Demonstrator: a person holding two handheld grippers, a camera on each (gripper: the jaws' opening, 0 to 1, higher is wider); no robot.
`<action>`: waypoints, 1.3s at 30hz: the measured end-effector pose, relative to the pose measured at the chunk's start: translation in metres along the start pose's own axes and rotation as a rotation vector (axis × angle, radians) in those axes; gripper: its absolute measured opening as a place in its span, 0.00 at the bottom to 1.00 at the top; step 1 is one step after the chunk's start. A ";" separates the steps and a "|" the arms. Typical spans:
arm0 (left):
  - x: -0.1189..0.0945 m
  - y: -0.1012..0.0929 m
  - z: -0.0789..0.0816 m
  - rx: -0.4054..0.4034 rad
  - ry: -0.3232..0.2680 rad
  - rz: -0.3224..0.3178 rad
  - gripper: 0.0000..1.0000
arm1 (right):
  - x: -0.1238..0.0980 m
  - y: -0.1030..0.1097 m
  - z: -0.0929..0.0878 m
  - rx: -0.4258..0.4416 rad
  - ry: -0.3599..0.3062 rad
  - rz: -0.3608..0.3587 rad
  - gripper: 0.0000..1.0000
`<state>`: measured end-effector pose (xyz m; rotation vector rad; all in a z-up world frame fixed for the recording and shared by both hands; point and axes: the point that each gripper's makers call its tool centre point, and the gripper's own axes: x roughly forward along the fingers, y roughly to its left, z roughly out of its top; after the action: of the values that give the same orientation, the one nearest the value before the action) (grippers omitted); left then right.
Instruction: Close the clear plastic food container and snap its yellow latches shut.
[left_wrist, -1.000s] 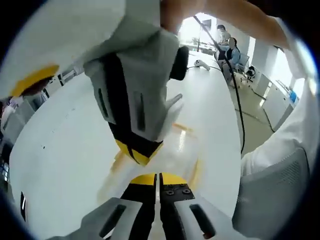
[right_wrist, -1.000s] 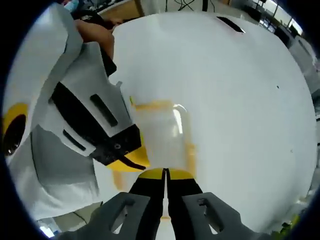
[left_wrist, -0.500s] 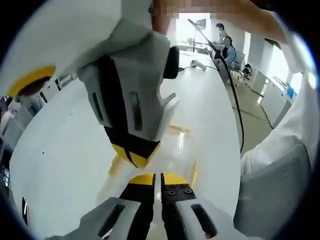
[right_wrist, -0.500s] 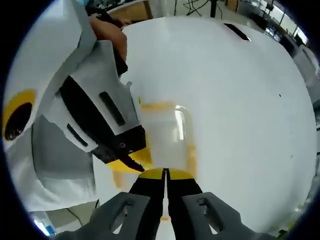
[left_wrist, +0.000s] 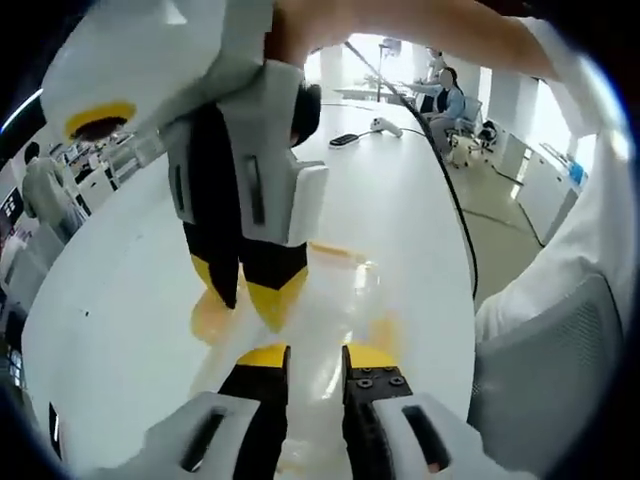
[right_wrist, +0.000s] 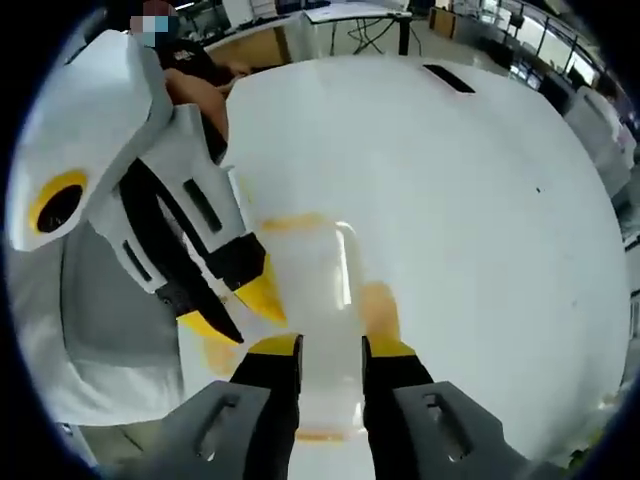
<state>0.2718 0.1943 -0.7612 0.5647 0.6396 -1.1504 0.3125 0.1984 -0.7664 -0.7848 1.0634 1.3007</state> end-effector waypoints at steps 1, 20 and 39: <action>-0.002 0.001 -0.001 0.015 -0.002 0.016 0.15 | -0.001 -0.001 -0.001 0.001 -0.001 -0.001 0.19; -0.003 -0.007 -0.001 0.099 -0.033 0.019 0.31 | 0.010 -0.009 -0.002 0.002 -0.011 0.067 0.34; 0.004 -0.010 -0.009 0.194 0.021 0.015 0.33 | 0.014 -0.006 -0.003 0.056 0.021 0.138 0.35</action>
<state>0.2618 0.1948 -0.7717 0.7460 0.5441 -1.2008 0.3176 0.1996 -0.7812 -0.6947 1.1826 1.3752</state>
